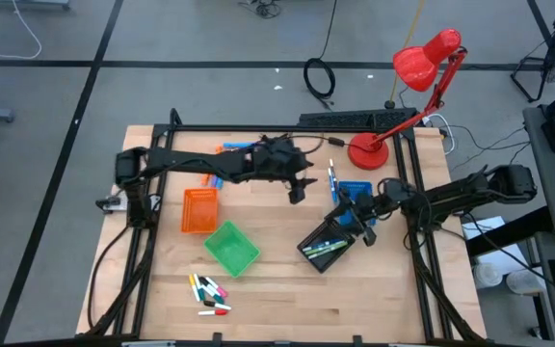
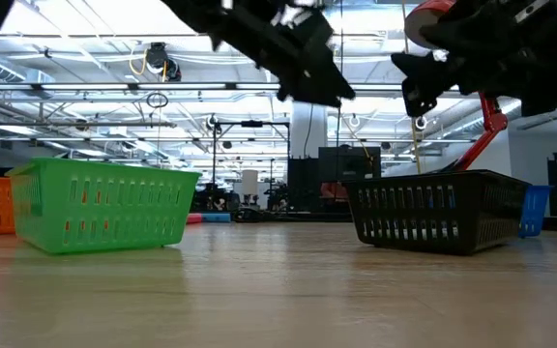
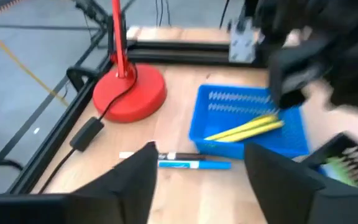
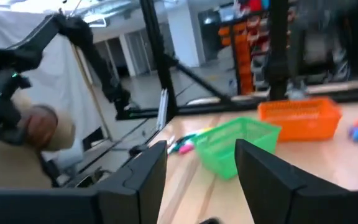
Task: Pick & Place Markers
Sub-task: Put the brown marker pen into the black basket
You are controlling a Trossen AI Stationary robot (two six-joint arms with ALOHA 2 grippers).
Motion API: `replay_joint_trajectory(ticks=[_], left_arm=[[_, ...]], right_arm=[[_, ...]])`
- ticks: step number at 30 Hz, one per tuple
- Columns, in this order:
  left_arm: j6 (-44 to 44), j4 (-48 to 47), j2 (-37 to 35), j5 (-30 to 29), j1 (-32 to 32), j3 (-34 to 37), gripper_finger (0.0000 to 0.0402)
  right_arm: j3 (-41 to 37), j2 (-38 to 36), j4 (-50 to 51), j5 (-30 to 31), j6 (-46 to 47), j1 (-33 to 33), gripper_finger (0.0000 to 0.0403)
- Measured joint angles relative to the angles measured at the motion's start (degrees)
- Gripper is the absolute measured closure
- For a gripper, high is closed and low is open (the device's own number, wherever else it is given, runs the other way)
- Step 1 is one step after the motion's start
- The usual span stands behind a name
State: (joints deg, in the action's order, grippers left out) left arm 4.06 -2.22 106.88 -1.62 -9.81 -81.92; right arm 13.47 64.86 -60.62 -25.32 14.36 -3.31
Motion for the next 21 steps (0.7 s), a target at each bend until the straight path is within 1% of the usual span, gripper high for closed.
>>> replay_joint_trajectory(ticks=[1,3,6,8,10,12,15,17,19,21], left_arm=[[0.8,-2.4,1.3,-0.5,-0.2,-1.6,0.0144],[1.5,-6.3,3.0,-1.9,-0.7,-4.4,0.0127],[1.3,-11.4,2.6,-2.8,-1.3,-6.3,0.011],[1.2,-13.5,0.7,-1.5,-2.0,-6.3,0.0105],[1.2,-13.2,-1.3,0.9,-2.5,-6.3,0.0103],[1.6,-12.7,-3.5,3.1,-3.0,-6.0,0.0106],[3.2,-8.1,-6.4,5.1,-3.3,-2.7,0.0116],[4.0,-4.4,-9.0,5.7,-3.9,1.4,0.0125],[4.5,2.2,-11.5,6.4,-4.3,6.0,0.0134],[4.5,6.6,-14.8,7.5,-5.0,11.8,0.0143]], right_arm=[[0.0,-0.7,0.0,0.3,-0.2,-0.7,0.0227],[0.0,-2.5,2.0,3.3,0.0,-2.0,0.0226],[0.1,-5.3,7.9,11.0,1.9,-4.0,0.0227],[0.5,-7.1,15.1,15.6,3.1,-5.9,0.0227],[3.5,-8.2,25.3,19.2,2.7,-8.5,0.0227],[8.1,-8.9,37.8,22.3,1.7,-11.0,0.0227],[17.2,-6.9,57.6,26.9,0.7,-13.9,0.0227],[24.0,-3.9,67.6,27.5,1.1,-15.6,0.0227],[30.8,-0.6,76.8,27.7,1.3,-17.1,0.0227],[37.3,4.1,86.1,28.3,0.7,-18.5,0.0227]])
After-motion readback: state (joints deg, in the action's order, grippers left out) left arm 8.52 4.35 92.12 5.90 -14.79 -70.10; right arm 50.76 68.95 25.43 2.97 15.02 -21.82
